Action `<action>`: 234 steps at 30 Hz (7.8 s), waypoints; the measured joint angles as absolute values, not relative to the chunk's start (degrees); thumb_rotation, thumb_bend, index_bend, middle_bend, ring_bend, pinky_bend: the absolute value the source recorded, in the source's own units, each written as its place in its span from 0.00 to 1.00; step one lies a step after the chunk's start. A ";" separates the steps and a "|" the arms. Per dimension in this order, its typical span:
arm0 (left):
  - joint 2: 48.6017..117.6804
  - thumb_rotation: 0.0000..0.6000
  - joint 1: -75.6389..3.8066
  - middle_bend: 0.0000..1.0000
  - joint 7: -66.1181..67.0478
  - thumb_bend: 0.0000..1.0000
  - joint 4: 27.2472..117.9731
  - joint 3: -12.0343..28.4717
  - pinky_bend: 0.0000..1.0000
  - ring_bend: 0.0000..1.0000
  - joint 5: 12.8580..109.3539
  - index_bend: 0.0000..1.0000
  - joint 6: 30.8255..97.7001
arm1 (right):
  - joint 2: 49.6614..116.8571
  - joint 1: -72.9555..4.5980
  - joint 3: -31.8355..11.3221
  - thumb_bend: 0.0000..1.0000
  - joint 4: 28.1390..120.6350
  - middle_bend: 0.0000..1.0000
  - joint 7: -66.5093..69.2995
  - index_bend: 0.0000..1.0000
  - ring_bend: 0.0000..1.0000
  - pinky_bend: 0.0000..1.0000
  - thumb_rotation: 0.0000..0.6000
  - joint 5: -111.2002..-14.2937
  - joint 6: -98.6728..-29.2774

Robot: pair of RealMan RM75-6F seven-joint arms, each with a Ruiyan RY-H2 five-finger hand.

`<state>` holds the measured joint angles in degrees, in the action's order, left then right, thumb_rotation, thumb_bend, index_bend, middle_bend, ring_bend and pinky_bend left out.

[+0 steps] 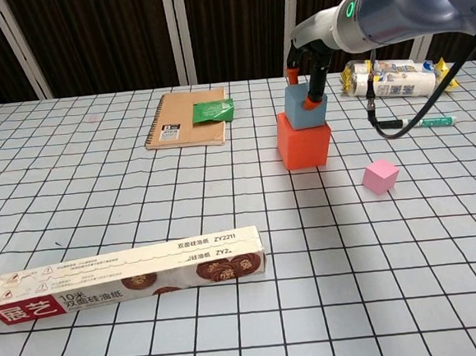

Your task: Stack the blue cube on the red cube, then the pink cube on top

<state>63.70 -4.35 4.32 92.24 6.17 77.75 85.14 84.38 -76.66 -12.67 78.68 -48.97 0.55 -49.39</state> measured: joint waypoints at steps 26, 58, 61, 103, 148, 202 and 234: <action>63.75 1.00 -4.35 0.00 4.43 0.11 92.27 6.19 0.00 0.00 77.74 0.03 85.17 | 84.27 -76.70 -12.67 0.34 78.89 0.00 -49.91 0.37 0.04 0.00 1.00 1.33 -48.86; 63.77 1.00 -4.57 0.00 4.63 0.11 92.34 5.94 0.00 0.00 78.25 0.04 84.85 | 75.59 -74.15 -9.77 0.31 88.41 0.00 -49.89 0.15 0.02 0.00 1.00 1.50 -50.57; 63.71 1.00 -4.42 0.00 4.55 0.11 92.52 5.73 0.00 0.00 78.72 0.05 85.17 | 72.74 -71.94 -8.94 0.31 91.34 0.00 -48.25 0.15 0.02 0.00 1.00 -0.37 -51.65; 64.67 1.00 -4.28 0.00 7.59 0.11 93.20 5.62 0.00 0.00 78.75 0.05 85.92 | 76.07 -48.39 -1.46 0.31 85.95 0.00 -18.17 0.32 0.01 0.00 1.00 -50.85 -47.40; 66.10 1.00 -4.44 0.00 11.45 0.11 93.93 6.27 0.00 0.00 76.73 0.05 86.11 | 82.55 -48.13 -5.10 0.31 73.16 0.00 -8.89 0.44 0.01 0.00 1.00 -60.42 -38.26; 63.64 1.00 -3.93 0.00 4.97 0.11 93.21 5.58 0.00 0.00 78.94 0.05 85.87 | 66.79 -74.57 -13.10 0.43 100.61 0.00 -49.48 0.53 0.01 0.00 1.00 2.14 -57.26; 64.14 1.00 -4.41 0.00 6.24 0.11 93.02 6.22 0.00 0.00 77.13 0.05 84.98 | 77.95 -79.97 -17.19 0.44 83.84 0.00 -55.79 0.53 0.01 0.00 1.00 11.91 -52.83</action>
<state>64.14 -4.41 6.24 93.02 6.22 77.13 84.98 77.95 -79.97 -17.19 83.84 -55.79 11.91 -52.83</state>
